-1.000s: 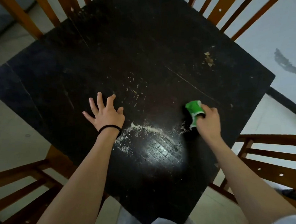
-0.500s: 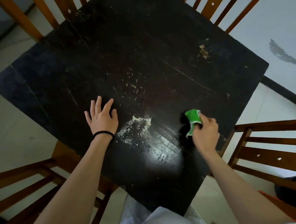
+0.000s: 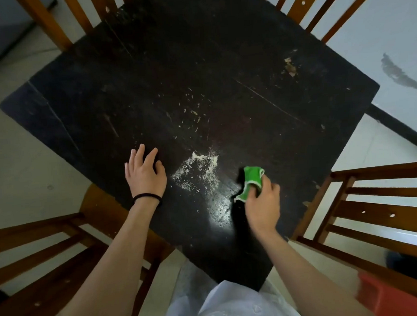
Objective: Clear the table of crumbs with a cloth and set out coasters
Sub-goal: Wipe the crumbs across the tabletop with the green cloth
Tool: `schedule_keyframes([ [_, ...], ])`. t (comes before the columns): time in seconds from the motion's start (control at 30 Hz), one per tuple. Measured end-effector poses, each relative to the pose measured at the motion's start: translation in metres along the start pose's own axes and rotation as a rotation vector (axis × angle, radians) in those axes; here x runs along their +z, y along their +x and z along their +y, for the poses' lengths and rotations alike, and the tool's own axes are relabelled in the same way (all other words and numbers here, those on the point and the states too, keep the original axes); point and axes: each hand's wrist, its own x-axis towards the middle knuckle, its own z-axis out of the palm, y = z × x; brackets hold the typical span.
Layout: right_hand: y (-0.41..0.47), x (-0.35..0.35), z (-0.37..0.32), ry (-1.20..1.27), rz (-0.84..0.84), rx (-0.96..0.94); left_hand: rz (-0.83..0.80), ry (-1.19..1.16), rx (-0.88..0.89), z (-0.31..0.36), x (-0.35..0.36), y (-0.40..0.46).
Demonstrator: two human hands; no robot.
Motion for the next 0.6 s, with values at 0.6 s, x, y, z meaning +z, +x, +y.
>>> schedule_keyframes([
  [0.6,0.019,-0.041,-0.02,0.373,-0.288,-0.255,-0.656,-0.814,-0.077,0.116,0.003,-0.055],
])
